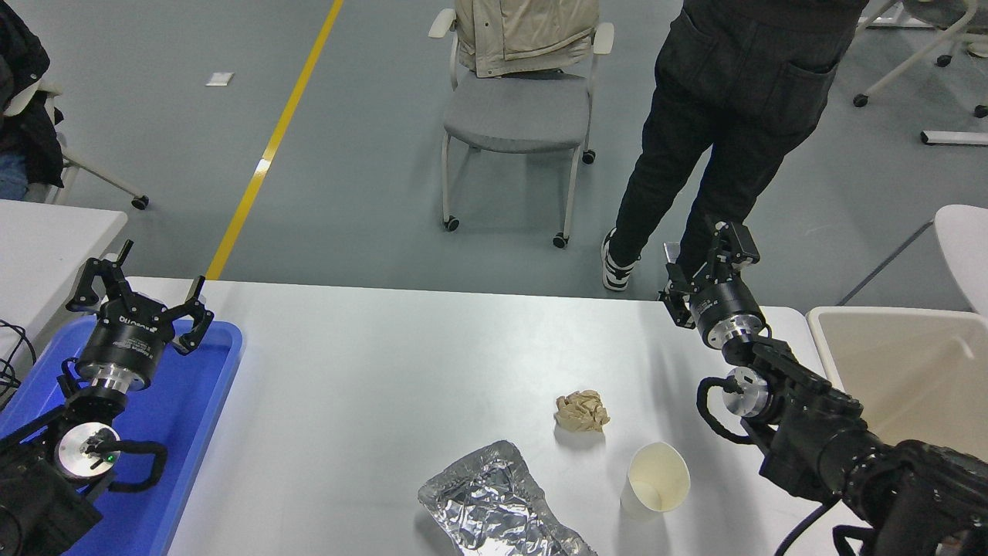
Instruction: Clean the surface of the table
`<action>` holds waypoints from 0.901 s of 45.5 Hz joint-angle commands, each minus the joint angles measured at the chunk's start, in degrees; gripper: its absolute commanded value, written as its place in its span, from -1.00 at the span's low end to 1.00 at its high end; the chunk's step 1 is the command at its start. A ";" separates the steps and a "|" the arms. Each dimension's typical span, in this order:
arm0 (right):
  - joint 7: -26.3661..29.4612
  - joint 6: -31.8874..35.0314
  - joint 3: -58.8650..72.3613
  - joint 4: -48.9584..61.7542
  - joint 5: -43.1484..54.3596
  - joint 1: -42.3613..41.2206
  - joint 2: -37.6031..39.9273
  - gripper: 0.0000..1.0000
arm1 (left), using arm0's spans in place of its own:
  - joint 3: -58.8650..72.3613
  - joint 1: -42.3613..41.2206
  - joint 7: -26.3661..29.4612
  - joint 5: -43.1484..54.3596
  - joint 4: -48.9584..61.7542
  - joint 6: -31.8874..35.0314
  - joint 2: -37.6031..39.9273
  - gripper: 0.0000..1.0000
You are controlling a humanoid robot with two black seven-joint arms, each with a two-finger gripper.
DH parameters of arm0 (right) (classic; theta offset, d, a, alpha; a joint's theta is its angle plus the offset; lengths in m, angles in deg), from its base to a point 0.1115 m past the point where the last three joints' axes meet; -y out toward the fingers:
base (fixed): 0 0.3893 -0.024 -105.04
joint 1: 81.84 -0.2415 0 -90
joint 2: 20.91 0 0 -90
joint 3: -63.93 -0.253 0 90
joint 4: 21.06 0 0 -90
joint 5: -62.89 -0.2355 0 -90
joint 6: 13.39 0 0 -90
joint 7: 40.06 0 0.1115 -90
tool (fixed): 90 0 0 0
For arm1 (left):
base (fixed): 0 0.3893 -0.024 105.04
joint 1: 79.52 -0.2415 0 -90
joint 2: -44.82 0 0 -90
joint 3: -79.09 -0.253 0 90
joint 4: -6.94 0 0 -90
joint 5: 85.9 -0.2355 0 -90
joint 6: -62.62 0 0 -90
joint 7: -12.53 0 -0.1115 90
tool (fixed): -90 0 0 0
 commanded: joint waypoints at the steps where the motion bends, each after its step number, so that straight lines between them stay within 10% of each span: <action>1: 0.97 -8.38 5.80 -14.41 0.53 1.11 6.75 1.00 | 0.00 0.07 0.00 0.00 0.00 -0.03 0.00 1.00; 41: 5.36 -20.95 24.08 -45.34 13.97 -6.18 27.58 1.00 | 0.00 -0.02 0.00 0.00 0.00 -0.03 0.00 1.00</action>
